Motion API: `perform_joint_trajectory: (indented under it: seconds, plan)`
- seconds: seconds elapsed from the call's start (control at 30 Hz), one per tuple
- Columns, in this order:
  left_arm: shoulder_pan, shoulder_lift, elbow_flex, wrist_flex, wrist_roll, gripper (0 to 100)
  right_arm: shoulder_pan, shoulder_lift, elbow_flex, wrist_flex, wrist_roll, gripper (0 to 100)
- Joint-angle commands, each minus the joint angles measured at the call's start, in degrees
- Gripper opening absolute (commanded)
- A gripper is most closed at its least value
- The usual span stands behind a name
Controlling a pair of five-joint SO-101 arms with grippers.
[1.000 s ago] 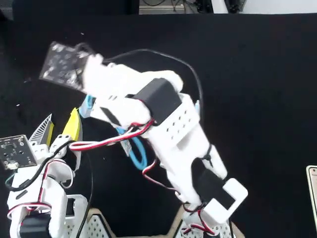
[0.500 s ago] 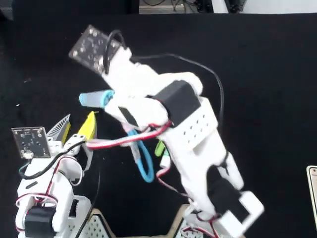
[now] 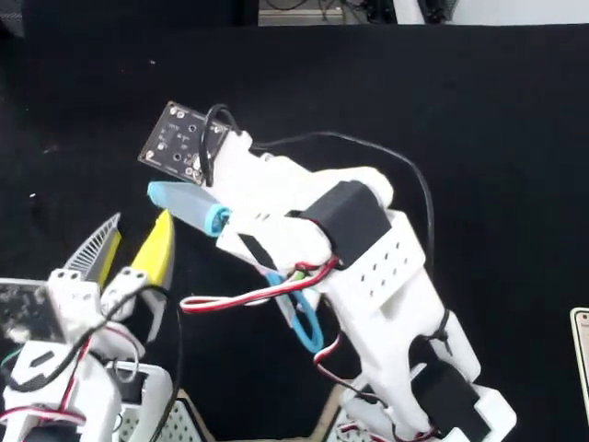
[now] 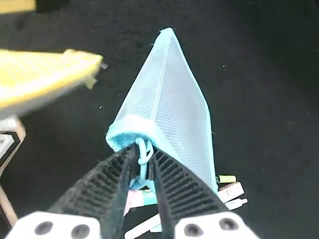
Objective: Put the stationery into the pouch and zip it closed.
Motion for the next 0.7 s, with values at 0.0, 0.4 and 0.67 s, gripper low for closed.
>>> perform_joint_trajectory:
  seconds: [0.0, 0.4, 0.67]
  plan:
    - [10.1, 0.2, -4.3, 1.6, -6.2, 21, -0.1, -1.3, 0.4, -2.1, 0.6, 1.1]
    - [12.8, 13.1, -9.7, 1.3, -9.3, 21, -0.1, -1.4, 0.3, -2.7, 0.6, 1.1]
    - [12.8, 27.2, -20.4, 4.6, -9.3, 21, -0.1, -1.5, 0.4, -2.5, 0.6, 1.1]
